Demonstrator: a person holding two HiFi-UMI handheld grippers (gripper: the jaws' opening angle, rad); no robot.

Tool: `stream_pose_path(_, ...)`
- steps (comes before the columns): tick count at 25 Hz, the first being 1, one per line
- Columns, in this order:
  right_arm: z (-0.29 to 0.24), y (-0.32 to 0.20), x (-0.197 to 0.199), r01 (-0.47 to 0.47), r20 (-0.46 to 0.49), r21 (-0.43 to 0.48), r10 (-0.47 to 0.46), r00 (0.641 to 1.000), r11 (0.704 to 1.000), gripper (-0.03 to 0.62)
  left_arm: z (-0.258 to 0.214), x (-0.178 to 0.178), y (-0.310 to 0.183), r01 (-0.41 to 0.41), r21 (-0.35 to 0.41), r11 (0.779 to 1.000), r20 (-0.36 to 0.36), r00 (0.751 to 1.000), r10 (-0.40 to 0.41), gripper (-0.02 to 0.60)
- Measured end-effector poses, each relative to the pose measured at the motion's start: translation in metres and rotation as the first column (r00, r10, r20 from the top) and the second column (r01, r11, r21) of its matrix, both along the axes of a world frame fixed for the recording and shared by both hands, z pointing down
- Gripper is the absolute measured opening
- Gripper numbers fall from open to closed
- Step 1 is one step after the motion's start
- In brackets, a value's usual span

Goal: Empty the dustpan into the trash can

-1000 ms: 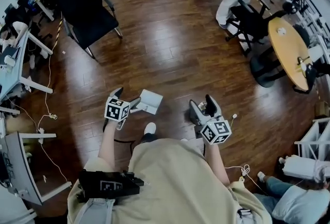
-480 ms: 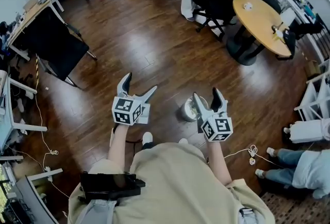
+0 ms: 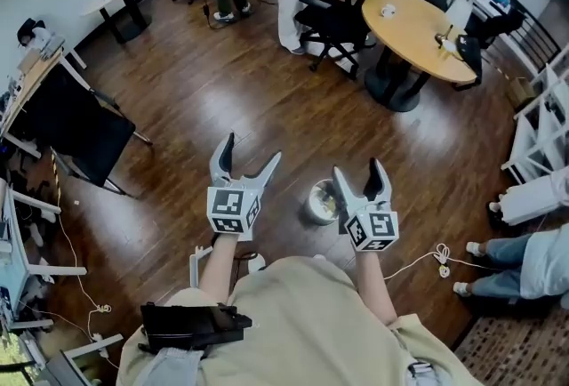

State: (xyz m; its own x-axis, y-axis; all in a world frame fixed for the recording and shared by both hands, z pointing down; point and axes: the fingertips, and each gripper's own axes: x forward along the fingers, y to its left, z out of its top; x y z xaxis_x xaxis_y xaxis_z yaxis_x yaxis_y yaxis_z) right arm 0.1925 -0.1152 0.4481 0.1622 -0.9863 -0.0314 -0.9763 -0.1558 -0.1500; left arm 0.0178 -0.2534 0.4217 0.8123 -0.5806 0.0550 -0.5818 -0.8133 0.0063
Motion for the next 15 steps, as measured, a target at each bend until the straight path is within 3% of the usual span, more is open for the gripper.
stream_pose_path(15, -0.022, 0.004, 0.037, -0.09, -0.066, 0.045, 0.093, 0.993, 0.995, 0.403, -0.007, 0.052, 0.008, -0.052, 0.058, 0.997, 0.032, 0.998, 0.05, 0.416)
